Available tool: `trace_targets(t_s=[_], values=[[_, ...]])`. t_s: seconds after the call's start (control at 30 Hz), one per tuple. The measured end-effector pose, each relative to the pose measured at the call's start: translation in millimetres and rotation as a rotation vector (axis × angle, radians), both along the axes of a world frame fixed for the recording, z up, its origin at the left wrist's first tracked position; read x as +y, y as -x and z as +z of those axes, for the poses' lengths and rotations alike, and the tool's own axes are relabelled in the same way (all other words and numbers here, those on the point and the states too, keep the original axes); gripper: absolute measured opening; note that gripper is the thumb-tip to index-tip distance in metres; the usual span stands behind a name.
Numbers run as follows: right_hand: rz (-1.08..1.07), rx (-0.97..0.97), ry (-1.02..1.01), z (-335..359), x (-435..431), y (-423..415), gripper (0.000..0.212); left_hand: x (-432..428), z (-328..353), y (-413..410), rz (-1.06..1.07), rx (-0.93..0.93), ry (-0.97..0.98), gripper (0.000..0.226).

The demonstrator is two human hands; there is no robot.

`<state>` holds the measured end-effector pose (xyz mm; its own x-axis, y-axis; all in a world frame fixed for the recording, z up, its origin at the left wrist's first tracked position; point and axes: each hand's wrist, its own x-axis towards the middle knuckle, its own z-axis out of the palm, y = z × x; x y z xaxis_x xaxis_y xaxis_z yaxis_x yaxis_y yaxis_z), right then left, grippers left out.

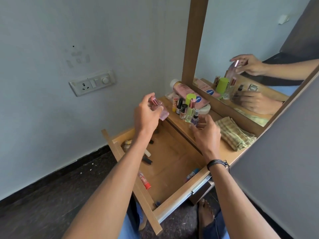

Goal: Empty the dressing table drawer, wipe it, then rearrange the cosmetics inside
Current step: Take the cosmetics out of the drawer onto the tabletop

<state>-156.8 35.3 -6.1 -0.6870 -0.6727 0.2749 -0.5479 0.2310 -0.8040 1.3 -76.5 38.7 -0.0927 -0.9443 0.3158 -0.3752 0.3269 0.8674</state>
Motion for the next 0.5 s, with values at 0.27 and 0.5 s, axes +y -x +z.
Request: trace_targets(t_s=[0.27,0.5], values=[[0.004,-0.048,0.001,-5,-3,3,0.036,-51,7,39,-0.019,-0.132,-0.02,0.046],[0.025,-0.037,-0.004,-9,-6,5,0.039,-63,3,56,-0.091,-0.21,0.004,0.038]])
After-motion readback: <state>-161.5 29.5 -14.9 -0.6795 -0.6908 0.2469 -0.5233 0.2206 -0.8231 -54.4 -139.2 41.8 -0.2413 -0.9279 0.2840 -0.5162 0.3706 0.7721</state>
